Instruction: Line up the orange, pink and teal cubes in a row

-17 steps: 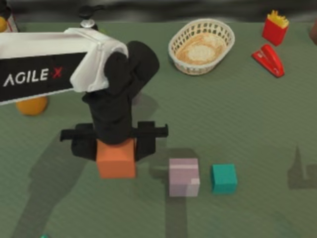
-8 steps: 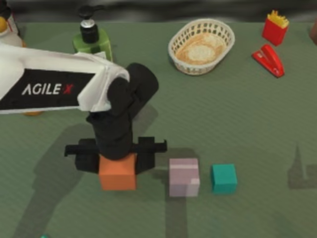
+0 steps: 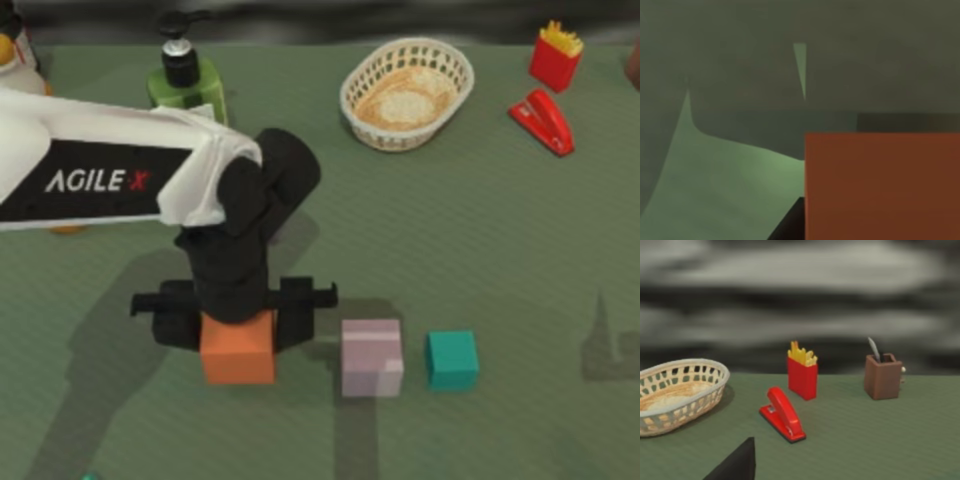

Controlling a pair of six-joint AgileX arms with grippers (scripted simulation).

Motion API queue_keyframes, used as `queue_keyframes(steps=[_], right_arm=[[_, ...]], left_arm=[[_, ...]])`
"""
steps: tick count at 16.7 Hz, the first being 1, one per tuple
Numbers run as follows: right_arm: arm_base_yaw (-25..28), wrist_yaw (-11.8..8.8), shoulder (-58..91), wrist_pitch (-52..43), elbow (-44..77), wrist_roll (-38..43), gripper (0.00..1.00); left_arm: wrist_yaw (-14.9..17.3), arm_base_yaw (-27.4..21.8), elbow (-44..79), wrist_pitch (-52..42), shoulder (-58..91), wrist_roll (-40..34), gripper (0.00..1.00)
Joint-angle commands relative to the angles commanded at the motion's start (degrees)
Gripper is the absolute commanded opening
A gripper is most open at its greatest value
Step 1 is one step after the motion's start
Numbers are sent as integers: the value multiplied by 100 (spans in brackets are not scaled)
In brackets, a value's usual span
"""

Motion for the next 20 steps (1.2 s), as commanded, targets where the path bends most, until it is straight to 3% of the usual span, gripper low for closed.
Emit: queue_keyframes(steps=[5,6,15,20], right_arm=[[0,0,0,0,0,0,100],[0,0,0,0,0,0,100],[0,0,0,0,0,0,100],[0,0,0,0,0,0,100]], left_arm=[[0,0,0,0,0,0,98],[0,0,0,0,0,0,100],[0,7,17,-21,-10,0,100],[-2,60,527,-873,-302,-31,100]])
